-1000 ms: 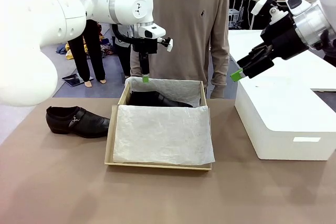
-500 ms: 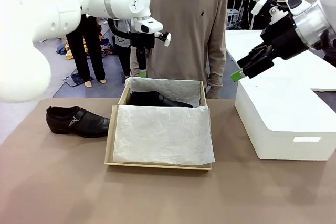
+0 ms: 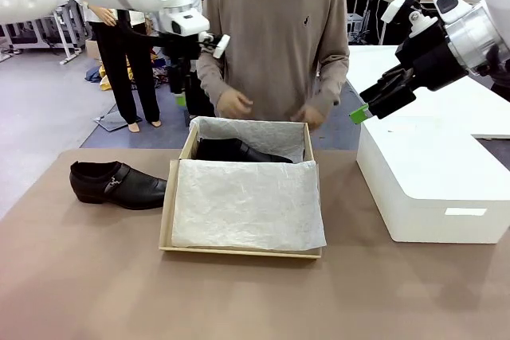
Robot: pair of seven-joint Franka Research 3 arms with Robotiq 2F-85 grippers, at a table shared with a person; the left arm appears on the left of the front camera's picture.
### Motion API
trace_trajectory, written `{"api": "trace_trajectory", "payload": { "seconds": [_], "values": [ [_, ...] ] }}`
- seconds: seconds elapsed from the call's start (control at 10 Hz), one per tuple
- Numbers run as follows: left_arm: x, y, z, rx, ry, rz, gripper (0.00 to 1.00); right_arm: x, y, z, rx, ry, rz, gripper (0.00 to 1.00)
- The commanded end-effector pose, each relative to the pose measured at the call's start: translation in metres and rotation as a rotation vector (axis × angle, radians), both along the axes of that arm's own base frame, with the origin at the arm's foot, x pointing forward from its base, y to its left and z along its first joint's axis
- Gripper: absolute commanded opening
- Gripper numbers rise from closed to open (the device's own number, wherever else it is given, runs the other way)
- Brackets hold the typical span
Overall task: Pack the shoes into the box.
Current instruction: Place the other shoe of the Shoes into the Shoes Box.
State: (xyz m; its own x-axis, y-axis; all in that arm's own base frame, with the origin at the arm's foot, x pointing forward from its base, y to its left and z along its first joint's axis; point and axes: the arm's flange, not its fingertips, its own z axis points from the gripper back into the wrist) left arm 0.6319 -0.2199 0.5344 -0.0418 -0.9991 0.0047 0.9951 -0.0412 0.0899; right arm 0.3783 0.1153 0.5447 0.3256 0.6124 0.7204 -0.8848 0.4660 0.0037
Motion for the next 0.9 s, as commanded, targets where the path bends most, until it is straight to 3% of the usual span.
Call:
{"api": "trace_trajectory", "payload": {
  "seconds": [0.0,0.4,0.7,0.8],
  "values": [
    [-0.048,0.042,-0.009,-0.012,-0.036,-0.053,1.0,0.003,0.0,-0.001,0.023,-0.01,0.013,1.0],
    [-0.069,0.096,-0.016,-0.017,-0.065,-0.07,1.0,0.003,0.0,-0.001,0.023,-0.01,0.013,1.0],
    [-0.061,0.115,-0.023,-0.074,-0.012,-0.041,1.0,0.003,0.0,-0.001,0.023,-0.01,0.013,1.0],
    [-0.061,0.104,-0.018,-0.019,-0.038,-0.031,1.0,0.003,0.0,-0.001,0.023,-0.01,0.013,1.0]
  ]
}}
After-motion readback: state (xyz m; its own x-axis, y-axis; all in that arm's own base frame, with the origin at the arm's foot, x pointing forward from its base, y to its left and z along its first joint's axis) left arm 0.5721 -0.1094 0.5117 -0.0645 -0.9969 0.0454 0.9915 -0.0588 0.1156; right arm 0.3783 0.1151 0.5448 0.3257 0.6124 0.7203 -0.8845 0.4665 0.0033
